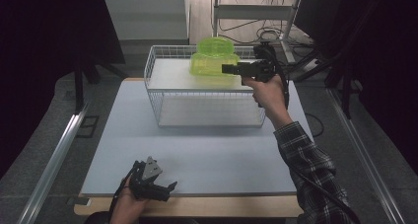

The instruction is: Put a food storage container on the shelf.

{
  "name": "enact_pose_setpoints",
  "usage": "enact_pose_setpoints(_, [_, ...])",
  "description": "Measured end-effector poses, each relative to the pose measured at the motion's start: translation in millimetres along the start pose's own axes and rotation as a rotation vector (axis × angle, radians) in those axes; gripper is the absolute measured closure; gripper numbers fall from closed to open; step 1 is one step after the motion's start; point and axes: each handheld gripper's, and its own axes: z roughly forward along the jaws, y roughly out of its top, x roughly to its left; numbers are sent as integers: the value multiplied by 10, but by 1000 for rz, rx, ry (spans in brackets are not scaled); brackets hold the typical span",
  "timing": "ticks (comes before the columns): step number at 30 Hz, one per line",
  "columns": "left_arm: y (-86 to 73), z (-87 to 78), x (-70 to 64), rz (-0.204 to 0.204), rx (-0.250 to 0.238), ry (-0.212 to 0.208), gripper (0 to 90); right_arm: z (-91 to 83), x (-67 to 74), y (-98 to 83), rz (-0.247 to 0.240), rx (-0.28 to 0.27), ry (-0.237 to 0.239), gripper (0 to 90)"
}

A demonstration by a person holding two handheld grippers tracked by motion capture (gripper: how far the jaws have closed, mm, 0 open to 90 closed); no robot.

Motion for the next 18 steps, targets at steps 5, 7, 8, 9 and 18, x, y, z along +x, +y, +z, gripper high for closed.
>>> enact_pose_setpoints(5, [2,2,1,3,0,-1,5,-20,24,-101,-15,15,14,237])
enact_pose_setpoints(7, [2,3,0,1,0,-2,5,-39,42,-140,-26,18,16,230])
enact_pose_setpoints(8, [2,3,0,1,-1,-3,5,-48,53,-159,-31,18,16,227])
enact_pose_setpoints(9, [2,3,1,-1,-2,-5,5,-55,63,-180,-39,19,17,222])
enact_pose_setpoints(18, [4,5,-2,-9,-4,-17,5,-82,161,-425,-119,39,37,155])
